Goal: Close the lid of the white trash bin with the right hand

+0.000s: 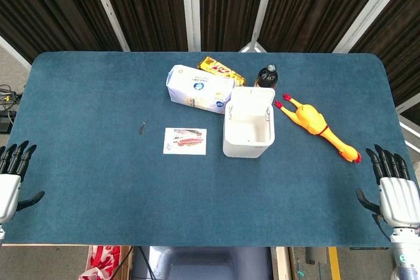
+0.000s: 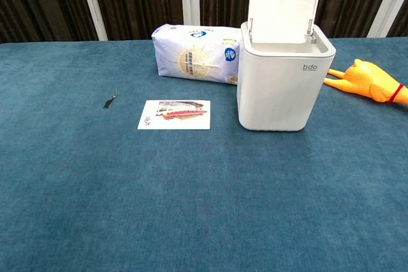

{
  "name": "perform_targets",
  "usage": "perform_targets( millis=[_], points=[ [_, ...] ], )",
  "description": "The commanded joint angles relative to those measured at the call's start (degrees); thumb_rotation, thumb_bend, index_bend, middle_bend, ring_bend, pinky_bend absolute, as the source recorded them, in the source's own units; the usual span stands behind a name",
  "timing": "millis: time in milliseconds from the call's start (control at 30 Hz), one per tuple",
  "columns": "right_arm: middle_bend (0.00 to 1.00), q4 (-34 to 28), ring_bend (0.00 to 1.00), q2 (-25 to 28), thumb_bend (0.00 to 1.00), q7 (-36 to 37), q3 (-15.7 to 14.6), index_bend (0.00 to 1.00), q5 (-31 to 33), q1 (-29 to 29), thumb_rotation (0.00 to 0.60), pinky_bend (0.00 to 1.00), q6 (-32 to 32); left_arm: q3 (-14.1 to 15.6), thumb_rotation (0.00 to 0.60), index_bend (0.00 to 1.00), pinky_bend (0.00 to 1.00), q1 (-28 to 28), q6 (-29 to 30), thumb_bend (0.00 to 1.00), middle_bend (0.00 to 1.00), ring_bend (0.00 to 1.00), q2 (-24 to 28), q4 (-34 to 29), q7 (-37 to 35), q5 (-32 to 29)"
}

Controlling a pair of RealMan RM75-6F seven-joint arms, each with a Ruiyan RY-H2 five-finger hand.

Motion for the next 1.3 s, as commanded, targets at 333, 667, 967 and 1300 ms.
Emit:
perform_targets(
  millis=[333,667,967,1300],
  points=[
    [0.74,-13.18,0.83,12.94,0.62,5.66,14.32,0.00,21.46,13.72,0.600,0.85,-19.17,-1.18,0.600,0.00,0.00,-0.76,-2.00,0.00,0.00,0.00,-0.26,-0.49,-0.44,-2.79],
    [0.77,-8.30,0.86,12.83,0.67,-0.81,18.81,0.00,40.60,29.20,0.600,0.85,-33.05,-1.23,0.600,0.00,0.00,-1.03,-2.89,0.00,0.00,0.00,-0.01,-0.68,-1.00,-3.48],
    [0.77,-5.95,0.86,11.28,0.69,-2.64,19.38,0.03,55.24,39.86,0.600,0.85,-39.41,-1.46,0.600,0.00,0.00,-1.10,-3.52,0.00,0.00,0.00,0.26,-0.47,-1.89,-4.55],
    [0.77,-4.42,0.87,9.47,0.69,-5.04,16.56,0.13,66.04,47.81,0.600,0.85,-41.67,-1.27,0.600,0.00,0.00,-1.12,-3.86,0.00,0.00,0.00,0.56,-0.44,-2.66,-4.59]
  ],
)
